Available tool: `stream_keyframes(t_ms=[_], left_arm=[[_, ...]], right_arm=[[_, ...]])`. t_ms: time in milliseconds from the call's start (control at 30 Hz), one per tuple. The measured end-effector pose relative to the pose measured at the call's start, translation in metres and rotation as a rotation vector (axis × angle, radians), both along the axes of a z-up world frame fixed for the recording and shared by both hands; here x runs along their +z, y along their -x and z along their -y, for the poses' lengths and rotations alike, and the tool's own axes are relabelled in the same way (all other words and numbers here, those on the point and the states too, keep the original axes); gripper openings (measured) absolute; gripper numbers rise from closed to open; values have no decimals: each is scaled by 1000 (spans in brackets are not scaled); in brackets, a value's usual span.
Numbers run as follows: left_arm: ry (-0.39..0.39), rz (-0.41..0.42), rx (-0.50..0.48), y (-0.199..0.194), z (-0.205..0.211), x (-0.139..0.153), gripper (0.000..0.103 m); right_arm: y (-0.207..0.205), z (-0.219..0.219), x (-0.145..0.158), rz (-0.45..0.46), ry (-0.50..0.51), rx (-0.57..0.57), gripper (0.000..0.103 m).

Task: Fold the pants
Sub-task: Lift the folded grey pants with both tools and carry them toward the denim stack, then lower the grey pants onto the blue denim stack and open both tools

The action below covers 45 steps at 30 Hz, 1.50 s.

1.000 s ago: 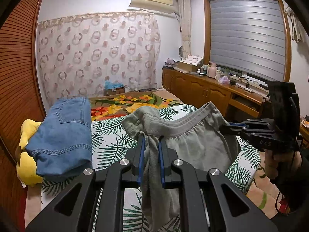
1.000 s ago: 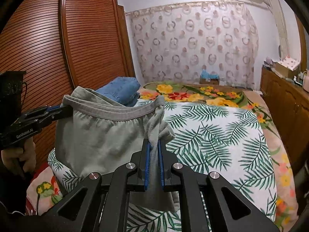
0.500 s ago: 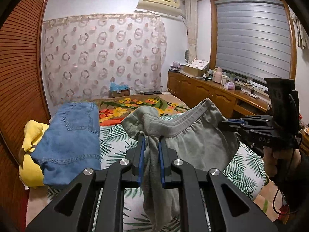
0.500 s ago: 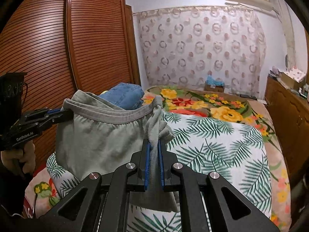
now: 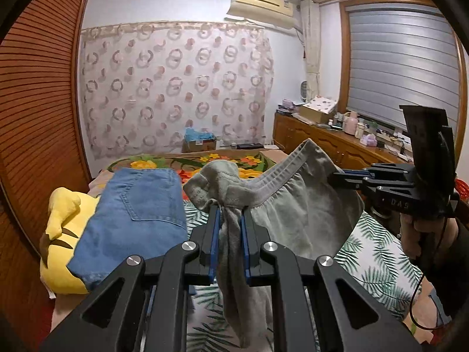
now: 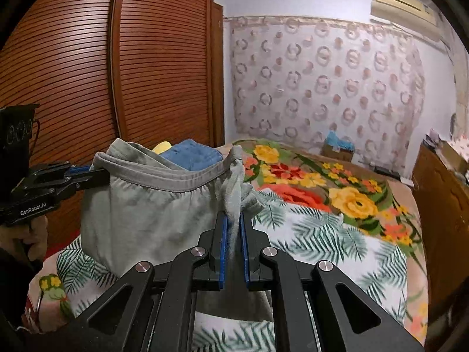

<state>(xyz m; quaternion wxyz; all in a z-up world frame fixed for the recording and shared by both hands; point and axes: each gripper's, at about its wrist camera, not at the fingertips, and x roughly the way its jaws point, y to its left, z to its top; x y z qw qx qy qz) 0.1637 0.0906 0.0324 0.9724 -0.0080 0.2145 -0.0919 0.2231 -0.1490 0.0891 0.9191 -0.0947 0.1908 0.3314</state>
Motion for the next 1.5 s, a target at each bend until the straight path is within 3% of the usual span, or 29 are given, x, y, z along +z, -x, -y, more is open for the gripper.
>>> stream_keyframes(t_ms=[467, 1033, 1500], left_arm=[[17, -6, 98, -36, -53, -7, 14], [38, -11, 221, -52, -92, -18, 14], [153, 0, 320, -35, -111, -49, 14]], right_arm=[[-86, -50, -1, 21, 29, 93, 8], [-140, -108, 1, 103, 117, 200, 8], [-187, -155, -10, 134, 184, 326, 8]])
